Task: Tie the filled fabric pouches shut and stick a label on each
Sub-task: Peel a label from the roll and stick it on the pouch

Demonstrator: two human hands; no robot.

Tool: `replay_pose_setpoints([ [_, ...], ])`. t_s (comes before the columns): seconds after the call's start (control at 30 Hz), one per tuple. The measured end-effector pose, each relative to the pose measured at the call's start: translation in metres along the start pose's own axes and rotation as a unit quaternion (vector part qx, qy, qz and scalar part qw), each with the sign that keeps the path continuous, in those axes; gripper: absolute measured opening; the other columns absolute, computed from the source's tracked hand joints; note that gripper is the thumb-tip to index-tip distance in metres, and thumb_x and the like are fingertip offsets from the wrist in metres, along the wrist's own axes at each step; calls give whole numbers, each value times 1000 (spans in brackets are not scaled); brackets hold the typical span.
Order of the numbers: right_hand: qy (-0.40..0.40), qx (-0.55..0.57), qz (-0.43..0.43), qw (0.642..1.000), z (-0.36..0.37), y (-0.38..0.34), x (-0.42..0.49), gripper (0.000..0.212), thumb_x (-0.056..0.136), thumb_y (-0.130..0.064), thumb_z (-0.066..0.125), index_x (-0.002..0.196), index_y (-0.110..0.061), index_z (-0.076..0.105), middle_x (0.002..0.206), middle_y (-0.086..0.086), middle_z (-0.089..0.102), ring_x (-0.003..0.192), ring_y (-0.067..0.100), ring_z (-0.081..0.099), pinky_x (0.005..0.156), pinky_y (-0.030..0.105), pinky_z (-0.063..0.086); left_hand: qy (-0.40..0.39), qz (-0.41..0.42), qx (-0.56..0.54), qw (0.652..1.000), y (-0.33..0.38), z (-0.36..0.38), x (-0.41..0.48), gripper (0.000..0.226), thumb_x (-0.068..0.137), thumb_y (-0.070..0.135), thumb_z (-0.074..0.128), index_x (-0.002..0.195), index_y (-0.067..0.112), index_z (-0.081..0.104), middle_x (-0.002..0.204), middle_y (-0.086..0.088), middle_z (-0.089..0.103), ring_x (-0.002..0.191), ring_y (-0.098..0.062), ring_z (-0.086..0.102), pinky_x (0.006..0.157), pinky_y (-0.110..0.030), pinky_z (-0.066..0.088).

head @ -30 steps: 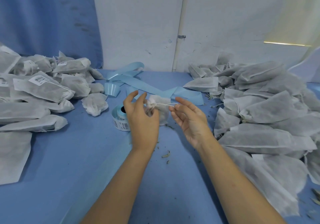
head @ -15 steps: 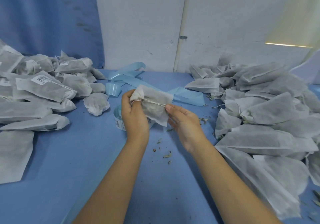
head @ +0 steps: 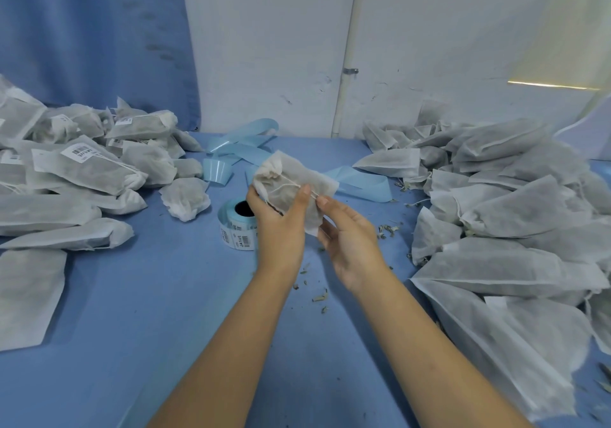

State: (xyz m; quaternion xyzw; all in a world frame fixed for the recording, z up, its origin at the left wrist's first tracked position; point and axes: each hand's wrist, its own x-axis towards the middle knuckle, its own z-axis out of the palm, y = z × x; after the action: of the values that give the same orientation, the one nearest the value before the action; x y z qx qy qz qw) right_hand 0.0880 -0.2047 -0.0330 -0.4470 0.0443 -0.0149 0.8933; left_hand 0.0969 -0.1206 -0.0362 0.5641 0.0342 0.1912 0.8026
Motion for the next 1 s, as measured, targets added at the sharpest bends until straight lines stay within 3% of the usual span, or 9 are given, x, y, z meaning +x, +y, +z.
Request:
replay_pose_setpoints([
  [0.17, -17, -50, 5, 999, -3, 3, 0, 9, 89, -7, 64, 82, -11, 68, 83, 1, 74, 81, 13, 71, 69, 21, 56, 16, -35, -4, 999, 4, -9, 6, 41, 85, 13, 70, 122, 5, 53, 109, -9, 68, 99, -21, 67, 85, -29, 55],
  [0.27, 34, -122, -28, 992, -11, -3, 4, 8, 92, -12, 58, 86, -13, 63, 80, -8, 72, 81, 11, 71, 71, 20, 55, -17, -12, 14, 1000, 7, -16, 9, 29, 85, 9, 68, 113, 6, 62, 100, -6, 72, 89, -16, 69, 73, -22, 55],
  [0.33, 65, -149, -34, 986, -19, -6, 7, 10, 93, -12, 53, 88, -11, 60, 74, -10, 71, 74, 10, 70, 68, 20, 53, -43, 2, 40, 998, 7, -20, 9, 19, 84, 5, 65, 100, 15, 63, 83, 8, 71, 77, -5, 67, 63, -16, 50],
  [0.47, 79, -194, -24, 978, -27, 1, 8, 11, 93, -6, 52, 86, -6, 60, 80, 4, 67, 65, 13, 62, 63, 18, 54, -120, 54, 205, 970, 3, -22, 1, 28, 81, 0, 57, 68, 25, 54, 57, 18, 57, 53, 5, 50, 52, -11, 38],
  [0.57, 66, -245, -41, 966, -27, 6, 8, 14, 92, -4, 52, 82, -7, 62, 81, 6, 66, 60, 12, 57, 60, 16, 52, -88, 93, 292, 948, -2, -20, -4, 40, 80, -1, 50, 52, 25, 37, 47, 11, 42, 46, -1, 40, 44, -13, 31],
  [0.7, 52, -284, -50, 956, -27, 9, 10, 15, 91, -3, 51, 84, -6, 63, 81, 7, 66, 62, 11, 57, 62, 16, 51, -44, 114, 381, 917, -4, -20, -2, 33, 84, 5, 48, 56, 17, 34, 65, 1, 42, 58, -14, 37, 48, -20, 29],
  [0.77, 50, -284, -50, 956, -28, 10, 11, 17, 91, -1, 50, 83, -6, 64, 81, 6, 67, 60, 10, 58, 61, 16, 51, -32, 132, 397, 908, -6, -22, -3, 15, 86, 7, 49, 72, 5, 53, 96, -7, 55, 78, -22, 49, 61, -18, 30],
  [0.83, 48, -281, -49, 957, -29, 9, 11, 18, 91, 0, 50, 82, -6, 64, 80, 6, 67, 58, 9, 58, 61, 16, 52, -14, 138, 412, 901, -6, -21, -5, 14, 87, 8, 50, 90, -1, 60, 121, -8, 52, 91, -23, 51, 75, -25, 34],
  [1.0, 46, -287, -52, 955, -29, 9, 10, 18, 91, 1, 49, 83, -4, 64, 78, 6, 66, 57, 8, 58, 60, 15, 52, 1, 79, 422, 903, -7, -20, -3, 29, 83, 8, 46, 57, 13, 34, 78, -11, 47, 62, -22, 40, 54, -32, 27],
])
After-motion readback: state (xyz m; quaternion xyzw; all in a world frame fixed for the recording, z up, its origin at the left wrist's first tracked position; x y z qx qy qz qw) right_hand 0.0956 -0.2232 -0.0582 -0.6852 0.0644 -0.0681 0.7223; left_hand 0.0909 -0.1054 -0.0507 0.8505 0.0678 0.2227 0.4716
